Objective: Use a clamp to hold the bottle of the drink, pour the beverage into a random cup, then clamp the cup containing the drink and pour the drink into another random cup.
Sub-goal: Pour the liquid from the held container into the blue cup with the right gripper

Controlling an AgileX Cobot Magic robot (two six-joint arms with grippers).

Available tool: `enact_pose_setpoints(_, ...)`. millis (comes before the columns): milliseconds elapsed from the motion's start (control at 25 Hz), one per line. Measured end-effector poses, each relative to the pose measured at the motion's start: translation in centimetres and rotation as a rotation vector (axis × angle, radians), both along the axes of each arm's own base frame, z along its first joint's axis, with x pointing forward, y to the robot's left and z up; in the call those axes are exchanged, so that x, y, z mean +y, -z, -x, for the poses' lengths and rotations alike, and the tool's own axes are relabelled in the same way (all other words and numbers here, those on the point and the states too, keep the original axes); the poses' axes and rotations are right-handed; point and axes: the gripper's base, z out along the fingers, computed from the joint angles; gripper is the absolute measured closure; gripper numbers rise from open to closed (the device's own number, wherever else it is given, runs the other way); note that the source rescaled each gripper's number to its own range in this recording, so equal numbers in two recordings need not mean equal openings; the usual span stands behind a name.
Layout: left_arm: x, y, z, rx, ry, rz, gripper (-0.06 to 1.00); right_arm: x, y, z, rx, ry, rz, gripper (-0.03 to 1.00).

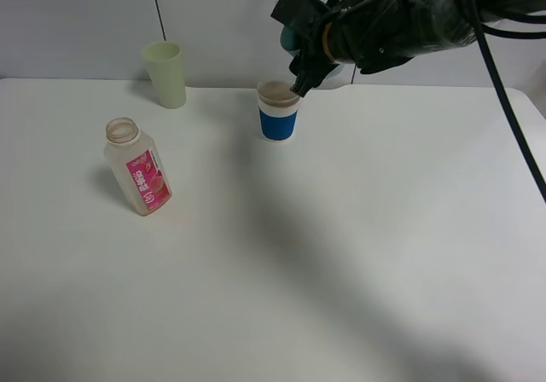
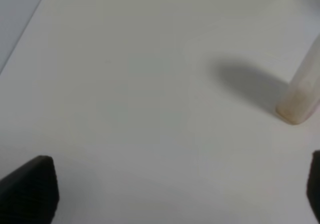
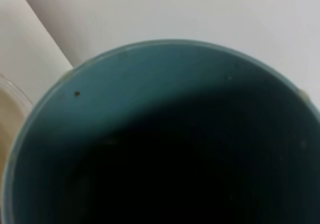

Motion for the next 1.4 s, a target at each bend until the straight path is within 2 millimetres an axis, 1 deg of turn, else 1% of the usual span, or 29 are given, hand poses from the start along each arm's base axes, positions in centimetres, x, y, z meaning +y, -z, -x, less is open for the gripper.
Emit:
enact_pose_setpoints(160,0.0,0.0,0.0,-0.001,0.0,0.0,-0.06,0.5,0.0,0.3,-0.013,-0.024,0.039,0.96)
enact_pose_setpoints(440,0.0,0.0,0.0,-0.001,0.0,0.0,-0.06,0.3,-0.1,0.2,-0.037,-0.012,0.088,0.96)
enact_pose_setpoints(720,0.0,0.0,0.0,-0.001,0.0,0.0,-0.06,1.1,-0.2,0.7,-0.051,-0.038,0.127,0.96)
enact_pose_setpoints(1120,0.0,0.0,0.0,-0.001,0.0,0.0,-0.06,1.1,-0.3,0.8,-0.08,-0.039,0.205,0.96)
enact_pose_setpoints(1400,0.0,0.0,0.0,-0.001,0.0,0.0,-0.06,1.1,-0.4,0.8,-0.09,-0.032,0.227,0.96)
